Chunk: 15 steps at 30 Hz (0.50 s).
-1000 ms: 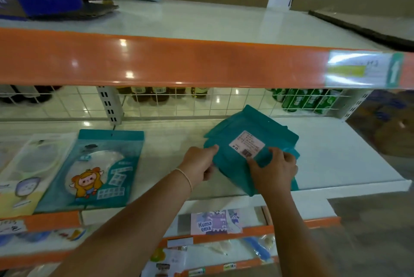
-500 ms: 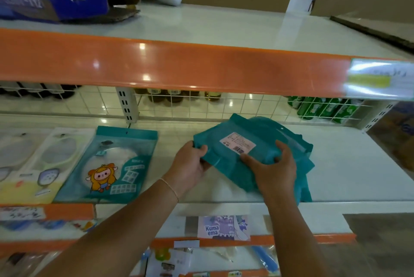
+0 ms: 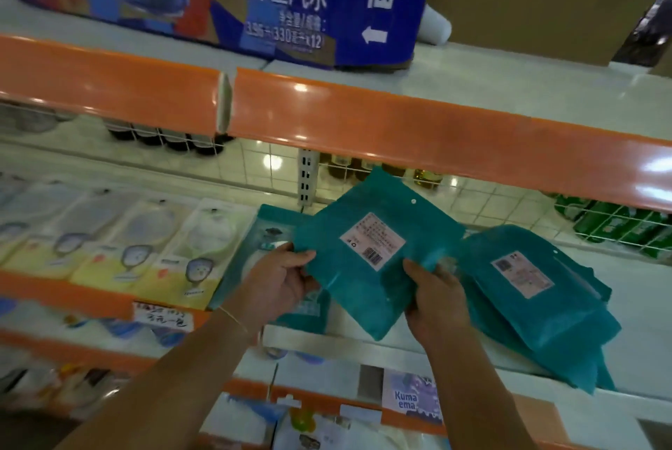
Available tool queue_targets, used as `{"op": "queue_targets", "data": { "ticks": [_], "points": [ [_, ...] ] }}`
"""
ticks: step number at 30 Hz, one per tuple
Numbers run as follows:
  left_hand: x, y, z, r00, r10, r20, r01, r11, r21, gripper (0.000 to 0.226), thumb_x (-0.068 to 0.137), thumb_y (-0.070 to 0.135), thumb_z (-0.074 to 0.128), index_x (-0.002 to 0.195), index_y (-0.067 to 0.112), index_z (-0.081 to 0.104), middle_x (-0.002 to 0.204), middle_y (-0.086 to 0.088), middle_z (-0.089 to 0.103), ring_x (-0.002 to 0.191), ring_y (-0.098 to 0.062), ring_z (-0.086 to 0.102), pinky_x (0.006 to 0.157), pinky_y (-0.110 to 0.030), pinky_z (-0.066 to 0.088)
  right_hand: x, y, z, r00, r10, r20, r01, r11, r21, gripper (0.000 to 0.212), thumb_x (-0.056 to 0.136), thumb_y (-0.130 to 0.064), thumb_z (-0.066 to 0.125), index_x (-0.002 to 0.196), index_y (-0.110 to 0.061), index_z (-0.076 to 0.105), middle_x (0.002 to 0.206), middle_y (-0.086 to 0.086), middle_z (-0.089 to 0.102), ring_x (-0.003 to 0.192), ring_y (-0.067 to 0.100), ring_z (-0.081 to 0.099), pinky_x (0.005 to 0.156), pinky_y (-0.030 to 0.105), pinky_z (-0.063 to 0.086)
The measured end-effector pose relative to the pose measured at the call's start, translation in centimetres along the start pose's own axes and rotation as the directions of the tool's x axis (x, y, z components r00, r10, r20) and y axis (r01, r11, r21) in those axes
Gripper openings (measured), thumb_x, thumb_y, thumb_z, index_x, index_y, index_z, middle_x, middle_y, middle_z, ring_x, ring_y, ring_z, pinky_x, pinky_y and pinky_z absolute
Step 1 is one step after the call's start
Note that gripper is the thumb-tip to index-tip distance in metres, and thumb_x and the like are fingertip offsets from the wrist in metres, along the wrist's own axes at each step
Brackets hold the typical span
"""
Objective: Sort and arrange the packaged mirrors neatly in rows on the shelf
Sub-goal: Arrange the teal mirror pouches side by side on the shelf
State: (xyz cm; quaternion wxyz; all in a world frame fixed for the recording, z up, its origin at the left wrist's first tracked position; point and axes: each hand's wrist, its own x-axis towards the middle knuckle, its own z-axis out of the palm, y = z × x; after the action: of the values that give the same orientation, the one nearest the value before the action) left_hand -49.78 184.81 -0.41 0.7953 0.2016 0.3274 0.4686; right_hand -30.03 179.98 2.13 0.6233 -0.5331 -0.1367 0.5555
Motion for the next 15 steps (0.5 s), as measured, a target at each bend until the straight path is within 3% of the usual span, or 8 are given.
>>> {"op": "queue_targets", "data": {
  "ticks": [4, 7, 11, 15],
  "points": [
    [-1.2, 4.4, -4.5, 0.995, -0.052, -0.080, 0.057, 0.996, 0.068, 0.050, 0.085, 0.020, 0.062, 0.131, 0.003, 0.057, 0.129, -0.019, 0.061, 0.119, -0.036, 0.058, 0.095, -0.049, 0.051, -0.6, 2.1, 3.5, 0.999, 0.014, 0.029, -0.010, 0.994, -0.110, 0.016, 0.095, 0.003, 0.054, 0.102, -0.005, 0.067, 0.095, 0.011, 0.076, 0.085, 0.029, 0.073, 0.073, 0.044, 0.058],
    [-1.9, 7.7, -6.4, 0.986, -0.092, -0.139, 0.126, 0.957, 0.263, 0.051, 0.082, 0.031, 0.071, 0.125, 0.005, 0.063, 0.123, -0.019, 0.065, 0.115, -0.037, 0.061, 0.097, -0.049, 0.050, -1.3, 3.5, 6.0, 0.999, 0.014, 0.033, -0.005, 0.969, -0.247, 0.011, 0.094, -0.003, 0.059, 0.098, -0.005, 0.069, 0.091, 0.011, 0.076, 0.084, 0.032, 0.073, 0.073, 0.047, 0.059],
    [-2.7, 10.2, -7.5, 0.993, -0.064, -0.103, 0.109, 0.849, 0.518, 0.033, 0.090, 0.022, 0.066, 0.117, 0.003, 0.065, 0.111, -0.017, 0.071, 0.105, -0.036, 0.067, 0.094, -0.052, 0.052, -2.3, 5.4, 9.2, 0.996, 0.000, 0.089, 0.033, 0.925, -0.379, 0.011, 0.095, -0.009, 0.061, 0.098, -0.004, 0.070, 0.092, 0.013, 0.076, 0.085, 0.033, 0.073, 0.078, 0.052, 0.059],
    [-3.1, 11.4, -9.1, 0.991, 0.040, -0.131, 0.045, 0.807, 0.589, 0.020, 0.094, 0.014, 0.061, 0.111, 0.003, 0.067, 0.100, -0.014, 0.074, 0.095, -0.034, 0.070, 0.086, -0.046, 0.056, -2.6, 6.8, 11.2, 0.993, 0.049, 0.111, -0.005, 0.931, -0.366, 0.014, 0.095, -0.013, 0.062, 0.102, -0.003, 0.069, 0.095, 0.014, 0.076, 0.087, 0.034, 0.073, 0.077, 0.050, 0.059]
  ]
}}
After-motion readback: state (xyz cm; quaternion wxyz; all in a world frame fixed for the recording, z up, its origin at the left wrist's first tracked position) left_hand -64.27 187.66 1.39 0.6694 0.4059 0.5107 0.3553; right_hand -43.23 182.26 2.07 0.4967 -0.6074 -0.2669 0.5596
